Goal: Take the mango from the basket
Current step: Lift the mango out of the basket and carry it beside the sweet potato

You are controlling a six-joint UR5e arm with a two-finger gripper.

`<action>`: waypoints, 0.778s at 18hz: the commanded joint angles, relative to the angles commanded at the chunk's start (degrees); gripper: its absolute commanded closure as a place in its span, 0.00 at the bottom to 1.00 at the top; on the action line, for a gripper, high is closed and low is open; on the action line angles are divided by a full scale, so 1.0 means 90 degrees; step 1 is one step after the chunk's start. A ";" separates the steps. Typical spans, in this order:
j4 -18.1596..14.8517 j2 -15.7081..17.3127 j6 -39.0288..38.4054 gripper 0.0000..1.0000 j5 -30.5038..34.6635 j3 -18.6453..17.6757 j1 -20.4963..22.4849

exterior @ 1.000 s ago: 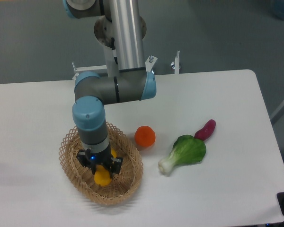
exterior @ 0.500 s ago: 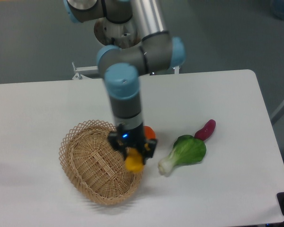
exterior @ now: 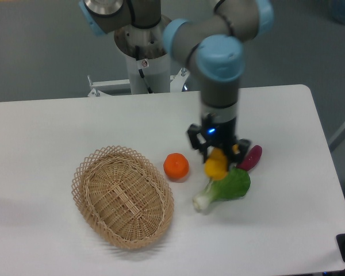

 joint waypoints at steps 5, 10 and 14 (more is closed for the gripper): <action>-0.0461 0.0010 0.0598 0.38 0.0000 0.0323 0.0342; -0.0451 0.0010 0.0607 0.38 -0.0088 0.0343 0.0333; -0.0451 0.0010 0.0607 0.38 -0.0107 0.0343 0.0343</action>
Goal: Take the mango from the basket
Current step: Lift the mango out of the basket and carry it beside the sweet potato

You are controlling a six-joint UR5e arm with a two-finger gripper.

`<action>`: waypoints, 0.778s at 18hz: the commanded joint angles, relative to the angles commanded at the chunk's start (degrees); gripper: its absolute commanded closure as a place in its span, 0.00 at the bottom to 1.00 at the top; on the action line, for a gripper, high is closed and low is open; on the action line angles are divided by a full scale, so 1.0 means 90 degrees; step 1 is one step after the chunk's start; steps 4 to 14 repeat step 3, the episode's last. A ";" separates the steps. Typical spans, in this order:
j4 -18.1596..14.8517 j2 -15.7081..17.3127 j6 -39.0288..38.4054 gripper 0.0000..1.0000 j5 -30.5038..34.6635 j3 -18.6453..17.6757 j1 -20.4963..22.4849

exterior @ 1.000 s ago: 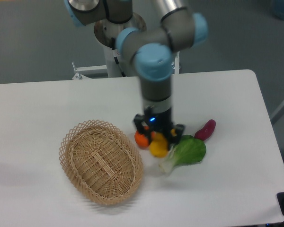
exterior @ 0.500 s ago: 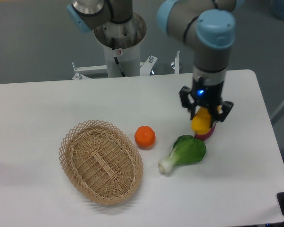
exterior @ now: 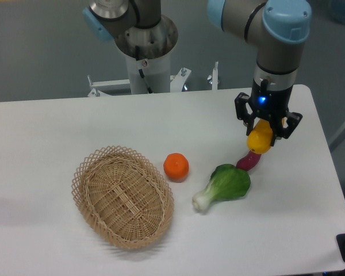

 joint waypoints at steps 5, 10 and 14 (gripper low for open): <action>0.0010 0.0000 -0.0010 0.37 0.0000 0.0000 0.0000; 0.0010 0.0000 -0.0010 0.37 0.0000 0.0000 0.0000; 0.0010 0.0000 -0.0010 0.37 0.0000 0.0000 0.0000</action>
